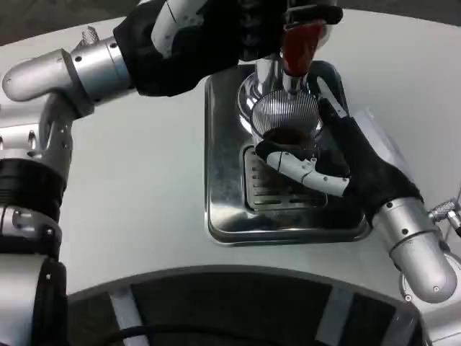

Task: Grasp the cup under the faucet to collect the drink, then remove the cup.

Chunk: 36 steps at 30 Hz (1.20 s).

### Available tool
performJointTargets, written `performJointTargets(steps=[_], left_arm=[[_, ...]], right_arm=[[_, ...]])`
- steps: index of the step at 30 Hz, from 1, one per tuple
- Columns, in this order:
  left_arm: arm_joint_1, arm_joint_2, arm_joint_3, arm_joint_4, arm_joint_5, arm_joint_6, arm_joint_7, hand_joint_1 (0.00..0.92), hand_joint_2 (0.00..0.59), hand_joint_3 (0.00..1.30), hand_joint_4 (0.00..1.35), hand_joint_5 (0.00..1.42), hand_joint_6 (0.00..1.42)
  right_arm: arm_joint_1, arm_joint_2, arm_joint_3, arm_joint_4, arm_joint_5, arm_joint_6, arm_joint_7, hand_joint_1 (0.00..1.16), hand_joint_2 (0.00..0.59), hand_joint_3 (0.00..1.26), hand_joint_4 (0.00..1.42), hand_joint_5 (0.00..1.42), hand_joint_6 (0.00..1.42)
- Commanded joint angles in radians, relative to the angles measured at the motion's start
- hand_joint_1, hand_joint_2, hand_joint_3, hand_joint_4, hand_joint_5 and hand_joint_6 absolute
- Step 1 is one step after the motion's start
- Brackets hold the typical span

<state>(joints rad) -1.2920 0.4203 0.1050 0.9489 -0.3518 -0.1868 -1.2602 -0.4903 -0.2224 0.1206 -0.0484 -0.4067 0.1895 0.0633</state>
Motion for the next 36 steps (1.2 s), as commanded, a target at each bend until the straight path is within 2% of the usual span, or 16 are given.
performJointTargets(steps=[1, 13, 20, 26, 36], left_arm=[[0.008, 0.0, 0.023, -0.047, -0.017, 0.043, -0.013, 0.0, 0.101, 0.0, 0.0, 0.05, 0.01], [-0.021, 0.02, 0.065, -0.099, -0.031, 0.08, -0.016, 0.0, 0.1, 0.0, 0.0, 0.06, 0.01], [-0.021, 0.034, 0.078, -0.155, -0.055, 0.134, -0.028, 0.0, 0.106, 0.0, 0.0, 0.09, 0.02], [0.014, 0.075, 0.088, -0.234, -0.064, 0.199, -0.038, 0.0, 0.107, 0.0, 0.0, 0.1, 0.03], [0.149, 0.187, 0.101, -0.399, -0.09, 0.312, -0.035, 0.0, 0.108, 0.03, 0.0, 0.14, 0.05]], right_arm=[[0.013, -0.003, 0.002, -0.002, 0.004, 0.001, 0.001, 0.48, 0.201, 0.0, 0.0, 0.0, 0.0], [-0.003, -0.002, 0.002, 0.014, 0.008, 0.0, -0.002, 0.48, 0.202, 0.0, 0.0, 0.0, 0.0], [-0.001, -0.003, -0.002, 0.014, 0.011, 0.003, -0.001, 0.48, 0.202, 0.0, 0.0, 0.0, 0.0], [0.007, -0.004, -0.001, 0.013, 0.013, 0.002, -0.002, 0.48, 0.202, 0.0, 0.0, 0.0, 0.0], [0.013, 0.001, 0.004, 0.009, 0.015, 0.003, -0.002, 0.48, 0.202, 0.0, 0.0, 0.0, 0.0]])
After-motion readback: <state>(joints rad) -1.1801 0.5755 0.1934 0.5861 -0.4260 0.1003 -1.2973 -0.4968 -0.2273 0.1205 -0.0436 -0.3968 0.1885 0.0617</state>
